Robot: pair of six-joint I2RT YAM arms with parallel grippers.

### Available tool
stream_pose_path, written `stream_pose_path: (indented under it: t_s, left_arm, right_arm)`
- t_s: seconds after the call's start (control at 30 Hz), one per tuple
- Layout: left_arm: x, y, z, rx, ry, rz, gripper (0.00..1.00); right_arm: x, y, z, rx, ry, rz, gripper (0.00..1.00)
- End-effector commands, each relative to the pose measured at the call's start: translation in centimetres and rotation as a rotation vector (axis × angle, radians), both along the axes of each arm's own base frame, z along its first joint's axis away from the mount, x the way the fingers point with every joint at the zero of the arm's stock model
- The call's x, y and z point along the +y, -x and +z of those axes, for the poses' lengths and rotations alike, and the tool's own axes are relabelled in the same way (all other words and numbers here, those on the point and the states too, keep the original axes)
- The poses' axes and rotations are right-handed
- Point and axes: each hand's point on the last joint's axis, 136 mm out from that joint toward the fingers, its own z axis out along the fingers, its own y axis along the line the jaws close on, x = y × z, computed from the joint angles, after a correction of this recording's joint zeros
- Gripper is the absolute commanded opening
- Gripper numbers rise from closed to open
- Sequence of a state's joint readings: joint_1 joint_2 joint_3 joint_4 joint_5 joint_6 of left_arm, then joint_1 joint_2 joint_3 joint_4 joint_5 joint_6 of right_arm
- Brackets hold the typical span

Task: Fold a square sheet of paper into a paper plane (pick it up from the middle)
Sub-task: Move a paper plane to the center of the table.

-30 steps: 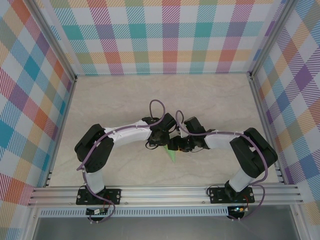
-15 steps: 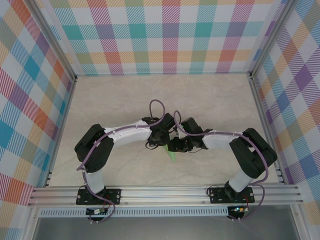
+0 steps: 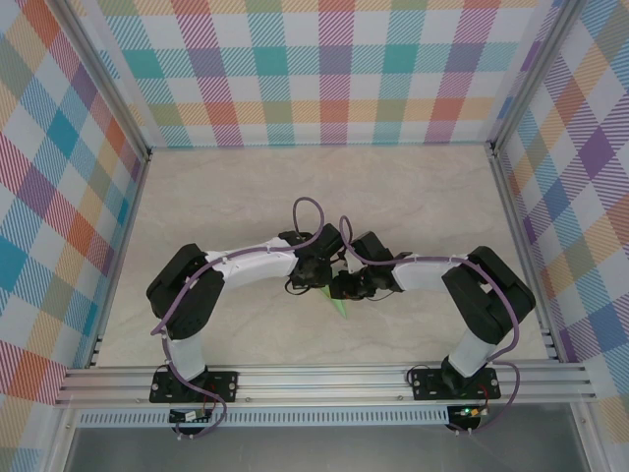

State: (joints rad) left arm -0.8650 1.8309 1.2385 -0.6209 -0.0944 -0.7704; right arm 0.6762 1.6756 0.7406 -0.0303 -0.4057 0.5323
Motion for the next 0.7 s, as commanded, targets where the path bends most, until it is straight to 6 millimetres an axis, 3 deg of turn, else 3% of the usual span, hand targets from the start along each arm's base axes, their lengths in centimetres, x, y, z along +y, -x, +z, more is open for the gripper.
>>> stream_pose_path:
  t_s: [0.0, 0.27, 0.33, 0.43, 0.57, 0.67]
  left_arm:
    - [0.1, -0.1, 1.1, -0.015, 0.037, 0.012, 0.11]
    - [0.2, -0.4, 5.1, -0.106, 0.118, 0.023, 0.24]
    - [1.2, -0.6, 6.5, -0.153, 0.124, 0.051, 0.31]
    - [3.0, -0.7, 7.5, -0.203, 0.116, 0.099, 0.32]
    - [5.7, -0.7, 7.5, -0.226, 0.113, 0.184, 0.35]
    - [7.0, -0.5, 7.3, -0.231, 0.124, 0.228, 0.35]
  right_arm:
    - [0.5, -0.1, 0.3, -0.014, 0.013, 0.031, 0.16]
    - [-1.2, -1.4, 2.3, -0.092, 0.131, -0.038, 0.06]
    - [-2.9, -2.3, 2.9, -0.119, 0.227, -0.106, 0.06]
    - [-6.0, -3.3, 3.0, -0.126, 0.414, -0.211, 0.06]
    - [-7.4, -3.7, 2.7, -0.095, 0.523, -0.270, 0.08]
    - [-7.2, -3.9, 2.2, -0.092, 0.574, -0.264, 0.09]
